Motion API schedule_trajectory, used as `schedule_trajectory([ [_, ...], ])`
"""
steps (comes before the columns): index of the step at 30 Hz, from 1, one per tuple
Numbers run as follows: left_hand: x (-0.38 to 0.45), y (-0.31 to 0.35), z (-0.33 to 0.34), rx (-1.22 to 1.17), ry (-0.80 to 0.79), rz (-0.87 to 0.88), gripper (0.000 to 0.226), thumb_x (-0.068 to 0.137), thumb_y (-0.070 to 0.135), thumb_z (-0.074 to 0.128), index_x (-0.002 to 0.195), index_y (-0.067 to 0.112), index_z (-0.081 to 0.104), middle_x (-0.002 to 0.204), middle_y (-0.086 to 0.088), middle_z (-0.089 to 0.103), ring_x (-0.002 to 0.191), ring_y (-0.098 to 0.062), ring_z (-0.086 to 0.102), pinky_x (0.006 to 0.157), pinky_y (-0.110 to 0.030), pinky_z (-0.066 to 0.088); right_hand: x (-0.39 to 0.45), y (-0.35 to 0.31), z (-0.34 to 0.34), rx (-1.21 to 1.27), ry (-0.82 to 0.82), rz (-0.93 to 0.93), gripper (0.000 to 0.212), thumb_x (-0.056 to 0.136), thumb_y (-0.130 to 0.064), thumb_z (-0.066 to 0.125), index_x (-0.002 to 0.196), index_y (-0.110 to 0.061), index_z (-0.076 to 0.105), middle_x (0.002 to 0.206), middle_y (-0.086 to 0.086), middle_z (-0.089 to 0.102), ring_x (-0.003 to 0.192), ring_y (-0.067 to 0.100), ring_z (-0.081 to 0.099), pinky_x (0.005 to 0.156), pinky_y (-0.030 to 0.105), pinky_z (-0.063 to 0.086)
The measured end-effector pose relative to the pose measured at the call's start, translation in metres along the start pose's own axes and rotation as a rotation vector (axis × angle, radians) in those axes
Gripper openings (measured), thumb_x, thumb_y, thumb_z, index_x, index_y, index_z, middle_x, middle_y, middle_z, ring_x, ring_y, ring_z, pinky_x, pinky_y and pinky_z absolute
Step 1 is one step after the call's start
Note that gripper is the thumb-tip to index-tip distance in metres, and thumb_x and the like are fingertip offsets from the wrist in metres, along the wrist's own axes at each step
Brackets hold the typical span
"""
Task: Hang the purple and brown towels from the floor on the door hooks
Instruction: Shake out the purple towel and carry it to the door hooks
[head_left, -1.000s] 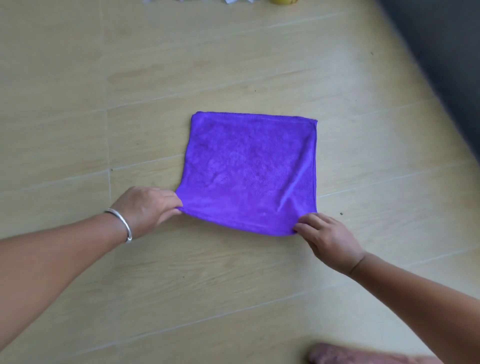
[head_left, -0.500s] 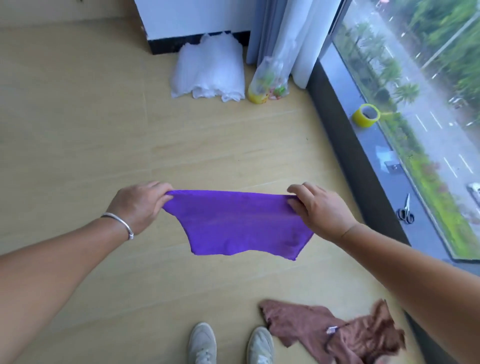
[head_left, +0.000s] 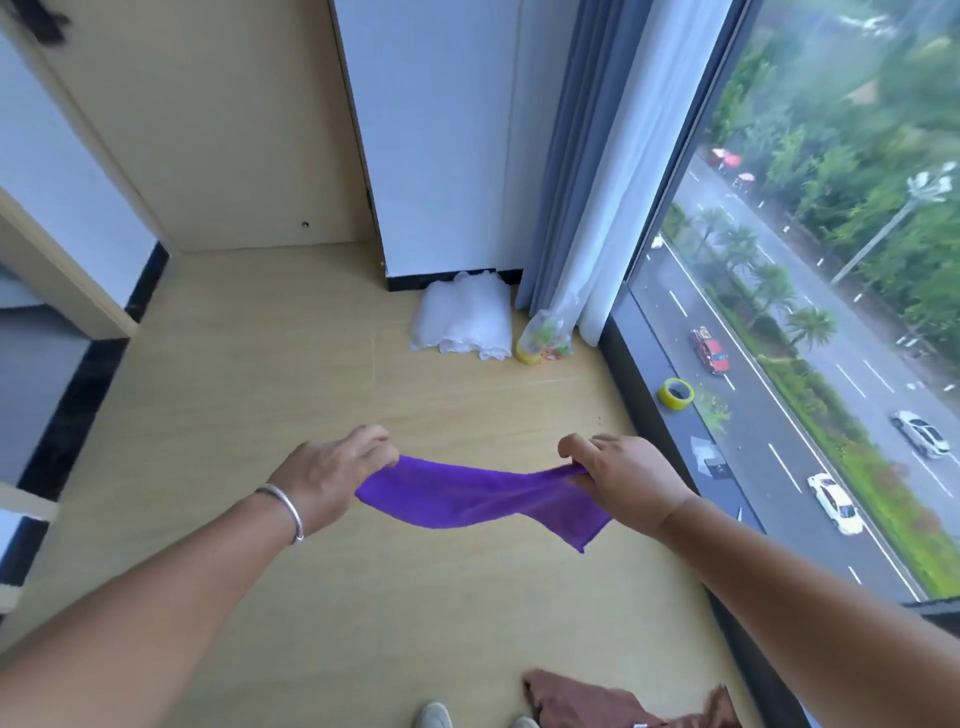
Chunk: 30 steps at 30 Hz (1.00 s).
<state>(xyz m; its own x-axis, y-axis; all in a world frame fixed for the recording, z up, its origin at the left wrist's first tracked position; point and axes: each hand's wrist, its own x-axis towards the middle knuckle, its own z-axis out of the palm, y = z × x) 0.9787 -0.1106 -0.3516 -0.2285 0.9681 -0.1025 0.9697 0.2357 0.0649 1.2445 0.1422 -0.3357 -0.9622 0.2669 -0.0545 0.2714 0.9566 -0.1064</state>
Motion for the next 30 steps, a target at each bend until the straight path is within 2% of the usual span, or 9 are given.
schedule_trajectory([
  [3,-0.026,-0.023,-0.033,0.132,-0.041,0.105,0.058,0.067,-0.01,0.041,0.101,0.037,0.042,0.134,0.019,0.043,0.081,-0.023,0.058,0.055,-0.026,0.033,0.008,-0.014,-0.041,-0.063,-0.03,-0.032,0.02,0.099,-0.035,0.039,0.102,-0.016,0.045,0.084,0.001,0.061,0.08,0.026,0.057,0.066,0.036,0.043],
  [5,-0.044,-0.04,-0.06,0.198,-0.01,0.122,0.063,0.063,-0.009,0.044,0.103,0.039,0.045,0.13,0.026,0.044,0.087,-0.016,0.057,0.056,-0.025,0.036,0.015,-0.024,-0.072,-0.147,-0.01,-0.117,0.006,0.096,-0.021,0.042,0.1,-0.016,0.044,0.084,0.002,0.058,0.075,0.027,0.054,0.06,0.035,0.041],
  [9,-0.075,-0.059,-0.113,0.243,0.075,0.084,0.062,0.061,-0.005,0.047,0.104,0.038,0.055,0.113,0.024,0.056,0.083,-0.01,0.058,0.057,-0.023,0.038,0.034,-0.051,-0.122,-0.249,0.035,-0.34,0.043,0.078,0.008,0.049,0.109,-0.02,0.054,0.102,0.004,0.058,0.077,0.028,0.058,0.058,0.029,0.047],
  [11,-0.087,-0.066,-0.132,0.217,0.137,0.023,0.058,0.066,-0.004,0.036,0.105,0.035,0.055,0.106,0.017,0.057,0.084,-0.014,0.058,0.059,-0.027,0.037,0.043,-0.066,-0.145,-0.299,0.065,-0.432,0.048,0.08,0.007,0.047,0.114,-0.025,0.055,0.119,0.001,0.055,0.089,0.027,0.06,0.065,0.033,0.053],
  [15,-0.104,-0.069,-0.172,0.223,0.28,-0.194,0.051,0.07,-0.008,0.042,0.096,0.031,0.06,0.086,0.007,0.055,0.079,-0.02,0.055,0.07,-0.033,0.043,0.062,-0.089,-0.184,-0.194,0.216,-0.452,0.038,0.071,-0.008,0.067,0.099,-0.035,0.068,0.1,-0.015,0.066,0.071,0.01,0.064,0.053,0.015,0.037],
  [18,-0.112,-0.064,-0.208,0.151,0.367,-0.324,0.026,0.086,0.017,0.047,0.098,0.031,0.065,0.091,0.013,0.06,0.092,-0.013,0.055,0.09,-0.028,0.041,0.082,-0.104,-0.21,0.006,0.294,-0.4,0.033,0.084,-0.018,0.05,0.105,-0.037,0.066,0.107,-0.02,0.064,0.093,0.004,0.061,0.072,0.016,0.042],
  [21,-0.118,-0.058,-0.245,0.122,0.444,-0.464,0.016,0.09,0.033,0.053,0.1,0.034,0.066,0.101,0.019,0.061,0.099,-0.005,0.054,0.079,-0.021,0.041,0.1,-0.113,-0.237,0.094,0.278,-0.379,0.028,0.088,-0.022,0.049,0.109,-0.036,0.063,0.11,-0.02,0.062,0.099,0.002,0.057,0.083,0.017,0.043],
  [27,-0.132,-0.055,-0.308,0.276,0.381,-0.477,0.044,0.081,-0.005,0.045,0.098,0.035,0.057,0.092,0.019,0.04,0.086,-0.006,0.042,0.066,-0.024,0.039,0.129,-0.119,-0.278,0.074,0.328,-0.413,0.025,0.098,-0.018,0.04,0.101,-0.033,0.059,0.101,-0.011,0.062,0.088,0.013,0.057,0.074,0.024,0.045],
  [30,-0.135,-0.067,-0.322,0.332,0.32,-0.382,0.056,0.071,-0.009,0.046,0.102,0.037,0.048,0.107,0.018,0.037,0.087,-0.007,0.034,0.065,-0.021,0.032,0.155,-0.123,-0.291,0.015,0.338,-0.461,0.031,0.097,-0.011,0.039,0.098,-0.031,0.063,0.102,-0.01,0.061,0.092,0.014,0.058,0.078,0.027,0.046],
])
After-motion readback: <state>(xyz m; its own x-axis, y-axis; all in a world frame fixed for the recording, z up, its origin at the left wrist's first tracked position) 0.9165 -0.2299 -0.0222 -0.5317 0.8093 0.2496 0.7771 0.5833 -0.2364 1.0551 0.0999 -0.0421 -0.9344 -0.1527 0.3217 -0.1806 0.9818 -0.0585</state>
